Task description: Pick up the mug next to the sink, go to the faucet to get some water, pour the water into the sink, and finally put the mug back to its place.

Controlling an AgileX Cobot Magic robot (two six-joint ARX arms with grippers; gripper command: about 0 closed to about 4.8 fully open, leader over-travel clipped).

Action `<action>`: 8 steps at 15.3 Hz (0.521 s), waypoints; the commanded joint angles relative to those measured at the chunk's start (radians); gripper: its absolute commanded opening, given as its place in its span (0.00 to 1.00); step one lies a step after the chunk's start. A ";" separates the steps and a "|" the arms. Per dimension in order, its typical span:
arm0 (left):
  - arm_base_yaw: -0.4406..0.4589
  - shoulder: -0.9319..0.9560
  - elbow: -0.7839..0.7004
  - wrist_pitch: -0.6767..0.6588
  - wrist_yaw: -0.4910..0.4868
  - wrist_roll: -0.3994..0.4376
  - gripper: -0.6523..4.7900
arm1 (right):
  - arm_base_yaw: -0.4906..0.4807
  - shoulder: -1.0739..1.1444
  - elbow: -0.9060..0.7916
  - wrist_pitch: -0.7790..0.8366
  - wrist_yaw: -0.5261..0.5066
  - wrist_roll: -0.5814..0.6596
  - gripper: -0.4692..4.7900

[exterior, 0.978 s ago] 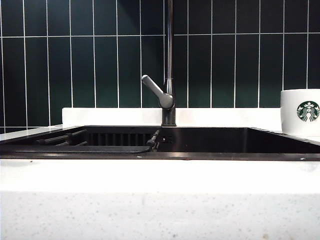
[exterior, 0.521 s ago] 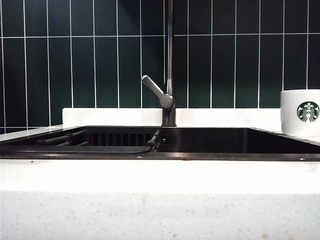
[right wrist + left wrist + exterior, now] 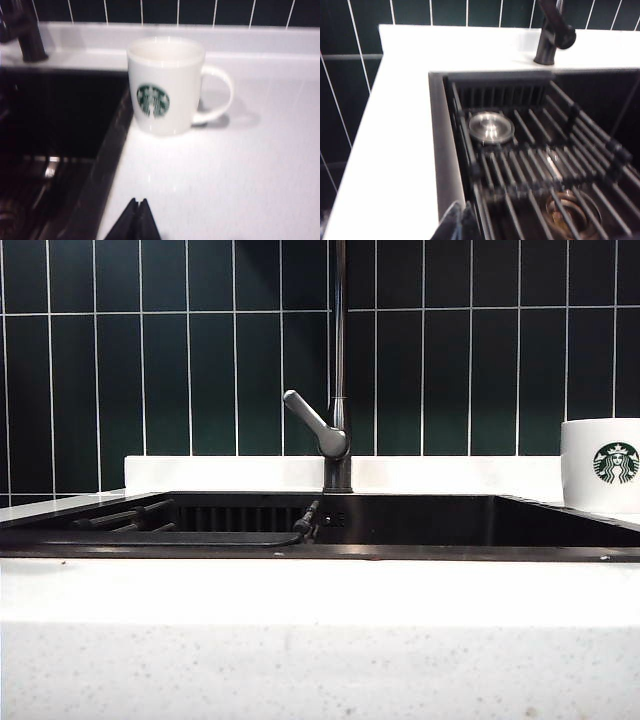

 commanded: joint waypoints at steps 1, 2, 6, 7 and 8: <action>0.000 0.000 0.003 0.079 -0.058 0.035 0.11 | 0.000 -0.002 -0.004 0.035 -0.002 -0.014 0.09; 0.000 0.000 0.003 0.068 -0.064 0.035 0.11 | 0.000 -0.001 -0.004 0.036 -0.002 -0.014 0.09; 0.000 0.000 0.003 0.042 -0.063 0.034 0.11 | 0.000 -0.002 -0.004 0.025 -0.003 -0.014 0.09; 0.000 0.000 0.003 0.027 -0.063 0.034 0.11 | 0.000 -0.002 -0.004 0.024 -0.003 -0.014 0.09; 0.000 0.000 0.003 0.009 -0.063 0.034 0.11 | 0.000 -0.002 -0.004 0.024 -0.003 -0.014 0.09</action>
